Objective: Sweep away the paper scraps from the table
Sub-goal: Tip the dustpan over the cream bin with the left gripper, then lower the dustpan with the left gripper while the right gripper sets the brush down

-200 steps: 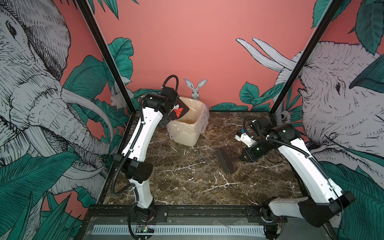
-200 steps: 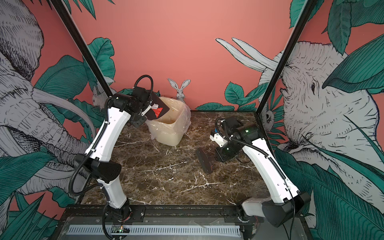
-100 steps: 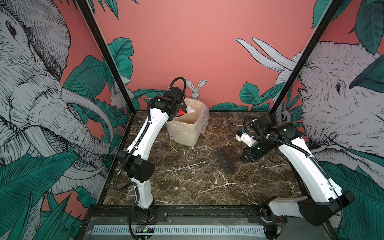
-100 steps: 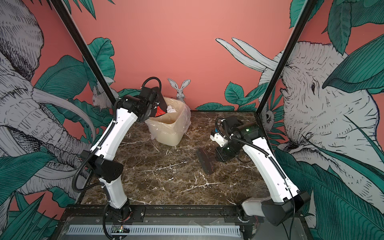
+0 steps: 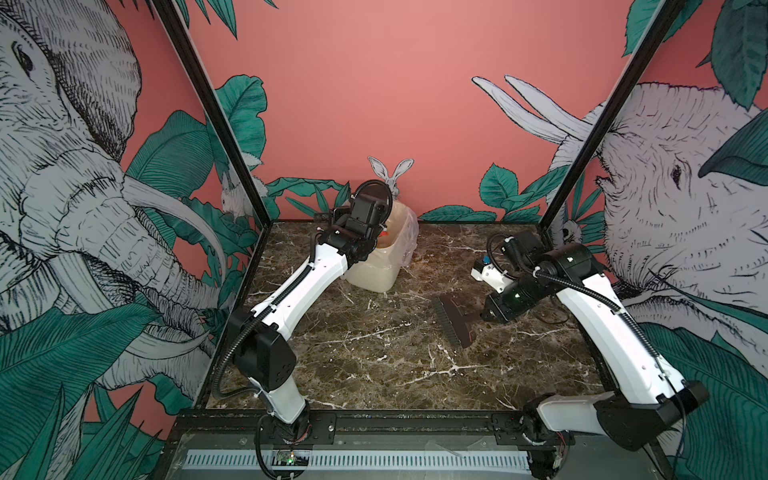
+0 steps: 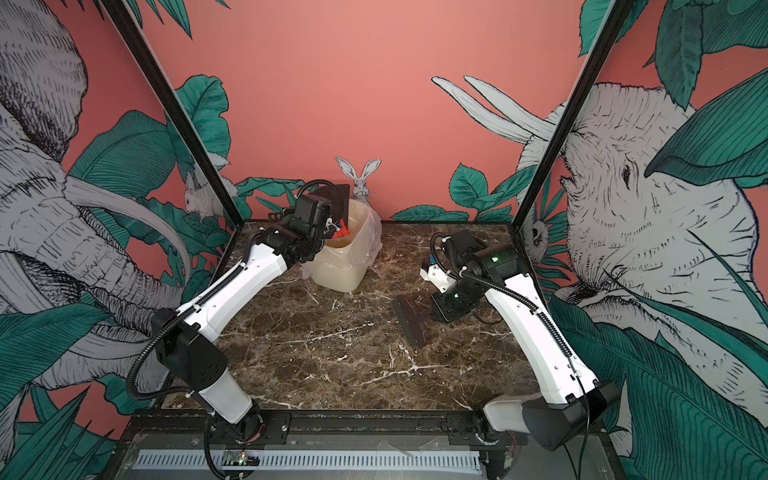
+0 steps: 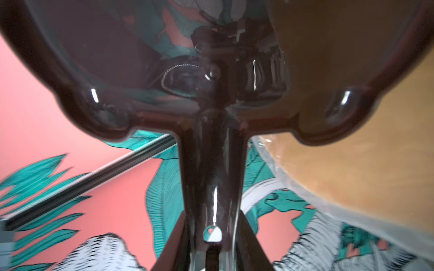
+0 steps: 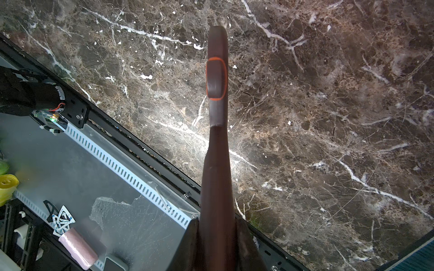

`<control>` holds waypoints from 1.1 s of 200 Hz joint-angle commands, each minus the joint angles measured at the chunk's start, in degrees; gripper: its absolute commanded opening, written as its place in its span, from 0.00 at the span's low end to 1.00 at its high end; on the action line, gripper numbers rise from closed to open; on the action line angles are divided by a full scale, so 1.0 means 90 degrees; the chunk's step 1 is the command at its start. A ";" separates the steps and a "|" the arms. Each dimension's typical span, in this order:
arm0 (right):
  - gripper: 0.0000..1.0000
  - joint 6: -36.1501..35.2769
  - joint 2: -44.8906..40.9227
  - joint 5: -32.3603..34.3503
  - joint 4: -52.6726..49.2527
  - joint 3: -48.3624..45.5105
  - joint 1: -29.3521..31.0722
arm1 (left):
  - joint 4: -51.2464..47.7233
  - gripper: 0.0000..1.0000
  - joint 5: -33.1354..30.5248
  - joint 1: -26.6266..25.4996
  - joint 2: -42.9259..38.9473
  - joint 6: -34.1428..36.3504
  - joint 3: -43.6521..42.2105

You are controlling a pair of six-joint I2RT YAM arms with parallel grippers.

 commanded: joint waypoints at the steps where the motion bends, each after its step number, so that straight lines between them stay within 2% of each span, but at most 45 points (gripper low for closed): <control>1: 0.00 -0.0107 0.0000 -0.0022 -0.0123 0.0195 -0.0023 | 0.1110 0.00 -0.0268 -0.0003 -0.0348 0.0947 -0.0142; 46: 0.00 -0.0110 -0.0108 0.0093 -0.0107 0.0101 -0.0023 | 0.1108 0.00 -0.0356 -0.0005 -0.0399 0.1039 -0.0193; 76: 0.00 -0.0079 -0.0129 0.0137 -0.0036 0.0010 -0.0023 | 0.0919 0.00 -0.0341 -0.0009 -0.0508 0.0564 -0.0021; 115: 0.00 -0.0011 -0.0217 0.0280 0.0176 -0.0196 -0.0023 | -0.0549 0.00 -0.0106 -0.0040 -0.0556 -0.1202 0.0925; 136: 0.00 -0.0007 -0.0198 0.0375 0.0284 -0.0194 -0.0031 | -0.1202 0.00 -0.0007 -0.0236 -0.0561 -0.1976 0.1337; 160: 0.00 -0.0057 -0.0154 0.0560 0.0369 -0.0131 -0.0107 | -0.2213 0.00 0.0279 -0.0635 -0.0538 -0.3231 0.1904; 173: 0.00 -0.0075 -0.0166 0.0613 0.0453 -0.0106 -0.0243 | -0.2916 0.00 0.0647 -0.0795 -0.0469 -0.4126 0.2300; 182: 0.00 -0.0077 -0.0178 0.0623 0.0525 -0.0074 -0.0366 | -0.3290 0.00 0.0919 -0.1115 -0.0431 -0.4666 0.2490; 220: 0.00 -0.0025 -0.0217 0.0487 0.1045 -0.0038 -0.1054 | -0.3792 0.00 0.1568 -0.2005 -0.0317 -0.6239 0.2413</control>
